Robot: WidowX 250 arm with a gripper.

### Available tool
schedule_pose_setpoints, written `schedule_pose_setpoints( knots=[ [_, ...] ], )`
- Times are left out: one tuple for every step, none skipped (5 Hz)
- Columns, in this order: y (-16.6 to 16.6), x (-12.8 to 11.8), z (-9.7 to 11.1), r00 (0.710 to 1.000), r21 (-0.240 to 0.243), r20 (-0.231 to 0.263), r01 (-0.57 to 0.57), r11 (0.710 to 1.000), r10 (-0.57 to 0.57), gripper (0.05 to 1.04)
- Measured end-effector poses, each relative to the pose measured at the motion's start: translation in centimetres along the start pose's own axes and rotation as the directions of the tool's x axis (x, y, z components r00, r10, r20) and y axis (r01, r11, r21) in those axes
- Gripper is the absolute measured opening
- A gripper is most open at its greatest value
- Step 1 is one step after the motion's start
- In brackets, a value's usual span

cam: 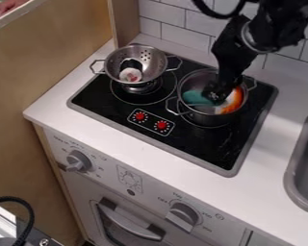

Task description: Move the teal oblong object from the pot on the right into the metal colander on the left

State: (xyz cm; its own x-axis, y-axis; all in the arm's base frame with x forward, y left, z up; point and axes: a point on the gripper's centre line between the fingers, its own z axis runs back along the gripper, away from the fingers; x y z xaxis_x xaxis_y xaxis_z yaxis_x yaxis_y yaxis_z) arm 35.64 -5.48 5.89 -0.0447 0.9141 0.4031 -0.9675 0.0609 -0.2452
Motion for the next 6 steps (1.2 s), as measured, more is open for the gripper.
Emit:
schedule_pose_setpoints(
  knots=[
    [0.1, 0.0, -0.2, 1.000, 0.004, 0.004, -0.011, 1.000, 0.011, 0.999],
    [0.2, 0.0, -0.7, 1.000, -0.011, -0.005, -0.016, 1.000, 0.016, 0.999],
    [0.5, -0.2, -1.8, 1.000, -0.017, 0.000, -0.015, 1.000, 0.015, 0.999],
    [0.3, 0.0, -1.9, 1.000, -0.026, -0.008, -0.025, 0.999, 0.025, 0.999],
    [0.1, 0.0, -2.3, 0.999, -0.035, -0.014, -0.037, 0.999, 0.036, 0.967],
    [-0.1, 0.3, -2.5, 0.998, -0.039, -0.028, -0.052, 0.998, 0.051, 0.717]
  ],
)
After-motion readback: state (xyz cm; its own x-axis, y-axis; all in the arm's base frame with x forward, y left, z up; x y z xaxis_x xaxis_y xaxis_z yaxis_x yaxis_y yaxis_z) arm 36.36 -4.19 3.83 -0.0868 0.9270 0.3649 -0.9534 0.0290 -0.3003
